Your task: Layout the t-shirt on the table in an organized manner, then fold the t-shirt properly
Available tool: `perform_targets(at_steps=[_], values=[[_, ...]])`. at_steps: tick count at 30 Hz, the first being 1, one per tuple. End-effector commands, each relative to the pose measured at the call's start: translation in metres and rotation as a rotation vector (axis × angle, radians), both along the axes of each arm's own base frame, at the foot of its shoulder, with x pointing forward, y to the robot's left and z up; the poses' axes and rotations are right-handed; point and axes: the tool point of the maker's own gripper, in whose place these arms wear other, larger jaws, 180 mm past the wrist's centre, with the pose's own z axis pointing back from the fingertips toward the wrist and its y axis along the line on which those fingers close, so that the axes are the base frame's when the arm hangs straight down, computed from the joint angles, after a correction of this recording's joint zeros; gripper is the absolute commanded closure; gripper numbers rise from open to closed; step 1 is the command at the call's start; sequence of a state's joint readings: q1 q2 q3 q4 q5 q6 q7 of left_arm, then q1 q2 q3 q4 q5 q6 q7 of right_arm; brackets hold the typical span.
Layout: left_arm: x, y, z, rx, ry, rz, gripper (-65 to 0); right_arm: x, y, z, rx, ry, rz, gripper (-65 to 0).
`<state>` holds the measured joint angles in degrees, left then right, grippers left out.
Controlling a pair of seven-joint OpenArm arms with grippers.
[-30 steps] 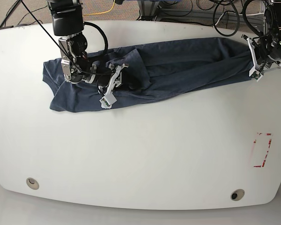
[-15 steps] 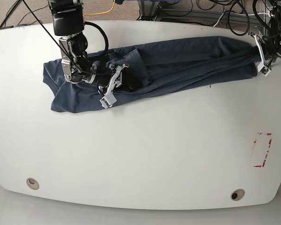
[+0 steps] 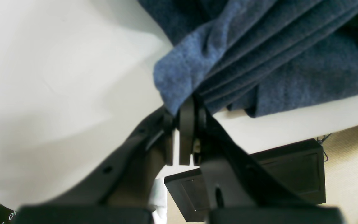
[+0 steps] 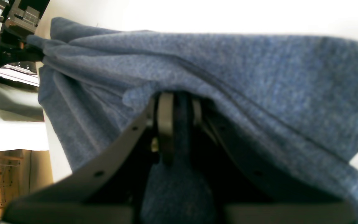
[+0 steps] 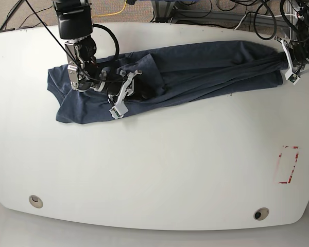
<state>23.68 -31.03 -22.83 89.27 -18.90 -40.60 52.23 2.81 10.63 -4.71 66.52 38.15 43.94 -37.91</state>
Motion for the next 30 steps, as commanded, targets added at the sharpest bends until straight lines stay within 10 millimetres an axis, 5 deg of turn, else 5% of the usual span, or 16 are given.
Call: perform_targets(at_steps=[1, 8, 18, 30], values=[[-0.007, 0.018, 0.006, 0.094, 0.046, -0.006, -0.4, -0.017, -0.02, -0.029, -0.126, 0.108, 0.0, -7.5], [-0.007, 0.033, 0.032, 0.186, 0.049, 0.005, -1.4, -0.017, -0.02, -0.029, -0.126, 0.106, 0.0, -7.5], [-0.003, 0.051, 0.078, 0.306, -0.007, 0.039, -23.6, -0.017, -0.017, -0.028, -0.12, 0.106, 0.0, -7.5], [-0.006, 0.08, 0.106, 0.362, -0.068, 0.138, -24.0, -0.016, -0.016, -0.028, -0.119, 0.105, 0.0, -7.5]])
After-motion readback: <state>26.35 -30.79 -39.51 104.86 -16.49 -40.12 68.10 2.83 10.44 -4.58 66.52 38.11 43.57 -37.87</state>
